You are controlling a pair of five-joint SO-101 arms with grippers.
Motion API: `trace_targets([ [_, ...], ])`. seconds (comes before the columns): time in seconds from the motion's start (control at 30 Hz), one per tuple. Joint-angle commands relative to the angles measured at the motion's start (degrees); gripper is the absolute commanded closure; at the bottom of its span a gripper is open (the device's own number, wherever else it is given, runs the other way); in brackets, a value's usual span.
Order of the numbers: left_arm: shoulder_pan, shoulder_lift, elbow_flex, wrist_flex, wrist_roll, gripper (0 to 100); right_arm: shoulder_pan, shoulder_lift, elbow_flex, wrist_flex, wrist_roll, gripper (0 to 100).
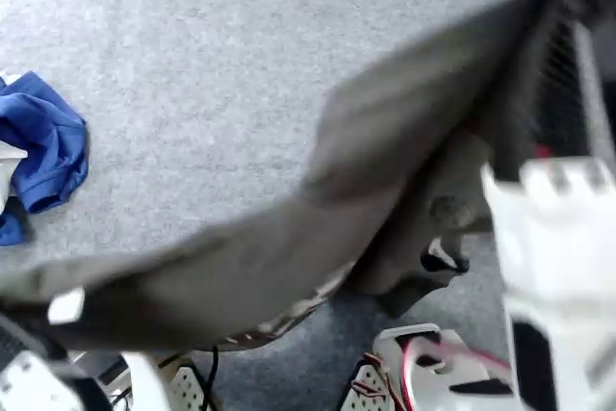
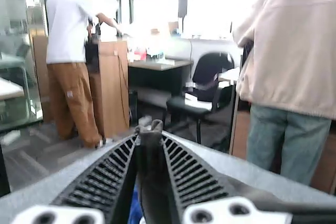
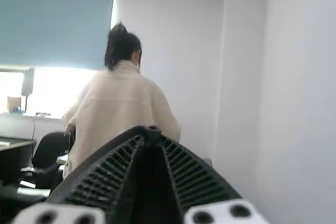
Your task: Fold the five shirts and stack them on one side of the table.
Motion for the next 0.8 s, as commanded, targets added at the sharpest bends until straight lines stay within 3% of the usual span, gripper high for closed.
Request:
trace_targets([
  [0.0, -0.66, 4.22, 6.64, -1.85, 2.11, 97, 0.18, 3.03, 2.07, -4.31, 0.44, 98.4],
  [0.13, -0.66, 5.01, 16.92, -9.49, 2.9, 97, 0.09, 6.73, 5.23, -10.2, 0.26, 98.4],
  [0.23, -0.66, 5.27, 26.15, -20.04, 4.92, 97, -0.44, 10.07, 7.78, -13.19, 0.09, 98.4],
  [0.33, 1.63, 5.45, 37.14, -33.93, 5.63, 97, -3.08, 14.37, 11.21, -15.3, 0.44, 98.4],
  [0.57, 13.93, 11.6, 64.31, -72.62, 5.19, 97, -3.43, 28.7, 18.68, -28.92, 0.35, 98.4],
  [0.67, 16.04, 20.48, 66.95, -83.25, 5.19, 97, -3.34, 35.38, 18.24, -33.32, 0.44, 98.4],
  [0.77, 17.19, 32.09, 62.9, -88.0, 5.19, 97, -3.34, 41.8, 15.78, -38.42, 0.44, 98.4],
])
